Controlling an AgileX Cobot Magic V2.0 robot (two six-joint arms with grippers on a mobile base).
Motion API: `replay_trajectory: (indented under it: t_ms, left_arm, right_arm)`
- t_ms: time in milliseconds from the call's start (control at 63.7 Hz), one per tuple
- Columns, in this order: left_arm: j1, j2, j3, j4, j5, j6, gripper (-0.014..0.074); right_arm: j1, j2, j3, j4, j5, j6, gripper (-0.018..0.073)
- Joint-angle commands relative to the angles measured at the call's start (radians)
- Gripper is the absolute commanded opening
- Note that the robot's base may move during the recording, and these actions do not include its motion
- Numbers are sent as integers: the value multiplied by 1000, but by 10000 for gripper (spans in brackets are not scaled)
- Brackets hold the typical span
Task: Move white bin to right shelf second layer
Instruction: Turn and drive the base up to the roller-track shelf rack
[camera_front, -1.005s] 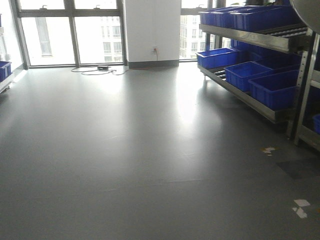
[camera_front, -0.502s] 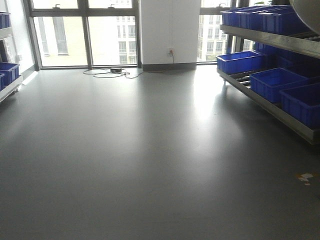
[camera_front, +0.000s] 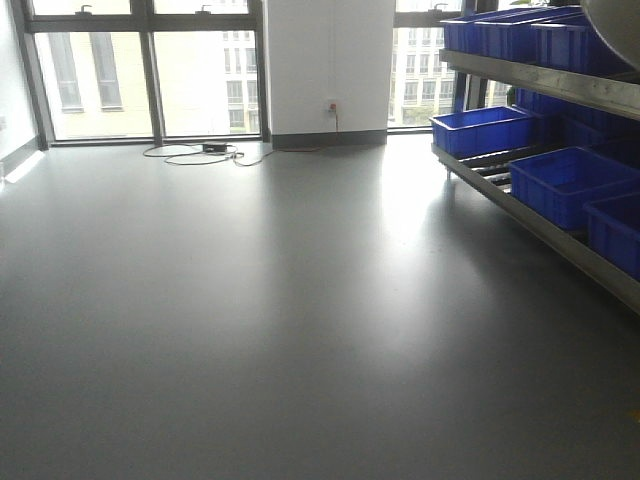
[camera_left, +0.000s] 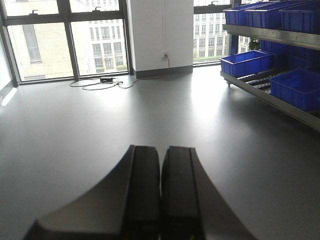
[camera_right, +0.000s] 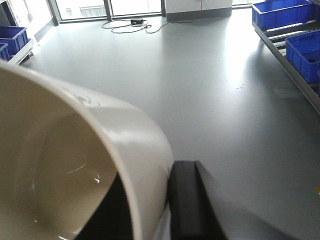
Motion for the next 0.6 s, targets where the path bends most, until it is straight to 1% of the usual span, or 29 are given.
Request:
replay_trajectory:
  t_ms: [0, 581]
  left_arm:
    - [-4, -14, 37, -5, -86, -4, 85]
    - [-4, -14, 37, -5, -86, -4, 85]
  right_arm:
    - [-6, 5, -30, 0, -101, -4, 55]
    - [-6, 5, -30, 0, -101, -4, 55]
